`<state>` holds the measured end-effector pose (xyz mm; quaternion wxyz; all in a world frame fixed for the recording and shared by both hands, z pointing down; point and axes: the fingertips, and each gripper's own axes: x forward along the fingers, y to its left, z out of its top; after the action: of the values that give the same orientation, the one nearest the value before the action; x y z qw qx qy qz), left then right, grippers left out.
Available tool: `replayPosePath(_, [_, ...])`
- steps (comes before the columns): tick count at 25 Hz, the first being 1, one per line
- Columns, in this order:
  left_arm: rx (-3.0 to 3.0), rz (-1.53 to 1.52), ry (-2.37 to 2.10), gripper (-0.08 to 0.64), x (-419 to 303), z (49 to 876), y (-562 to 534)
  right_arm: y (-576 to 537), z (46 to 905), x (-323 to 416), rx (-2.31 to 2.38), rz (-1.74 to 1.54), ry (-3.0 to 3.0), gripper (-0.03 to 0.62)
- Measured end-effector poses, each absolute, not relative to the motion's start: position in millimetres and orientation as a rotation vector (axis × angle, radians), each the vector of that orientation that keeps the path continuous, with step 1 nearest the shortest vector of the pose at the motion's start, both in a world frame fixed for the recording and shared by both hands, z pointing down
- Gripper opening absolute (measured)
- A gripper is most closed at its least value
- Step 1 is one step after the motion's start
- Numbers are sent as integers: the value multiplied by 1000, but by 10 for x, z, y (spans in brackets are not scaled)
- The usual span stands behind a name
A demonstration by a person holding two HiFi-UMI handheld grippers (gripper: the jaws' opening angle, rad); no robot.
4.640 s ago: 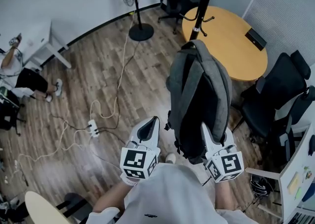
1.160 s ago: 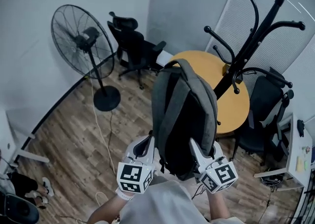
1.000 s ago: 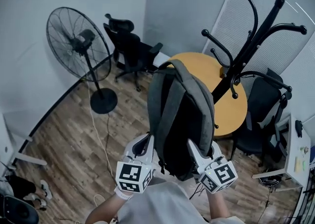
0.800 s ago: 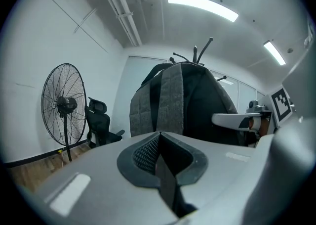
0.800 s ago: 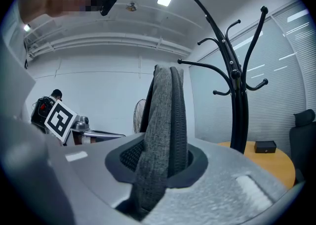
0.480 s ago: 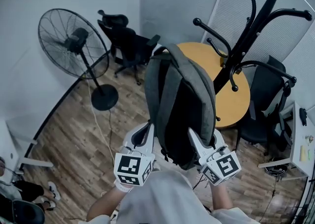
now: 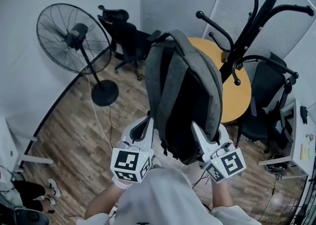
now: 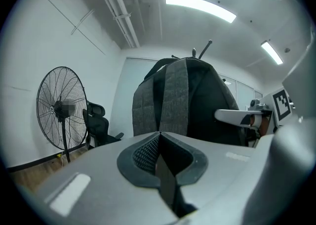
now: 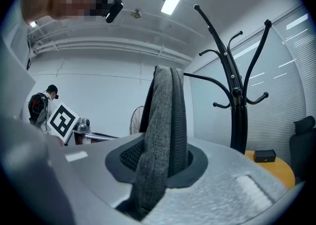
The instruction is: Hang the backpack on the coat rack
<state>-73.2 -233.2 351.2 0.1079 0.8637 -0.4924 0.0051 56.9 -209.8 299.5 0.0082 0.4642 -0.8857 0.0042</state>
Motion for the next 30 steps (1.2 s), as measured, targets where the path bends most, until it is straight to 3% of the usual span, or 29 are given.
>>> replayPosePath(30, [2551, -17, -1497, 17, -816, 3390, -2310, -2424, 2567, 720, 1647, 63, -2868, 87])
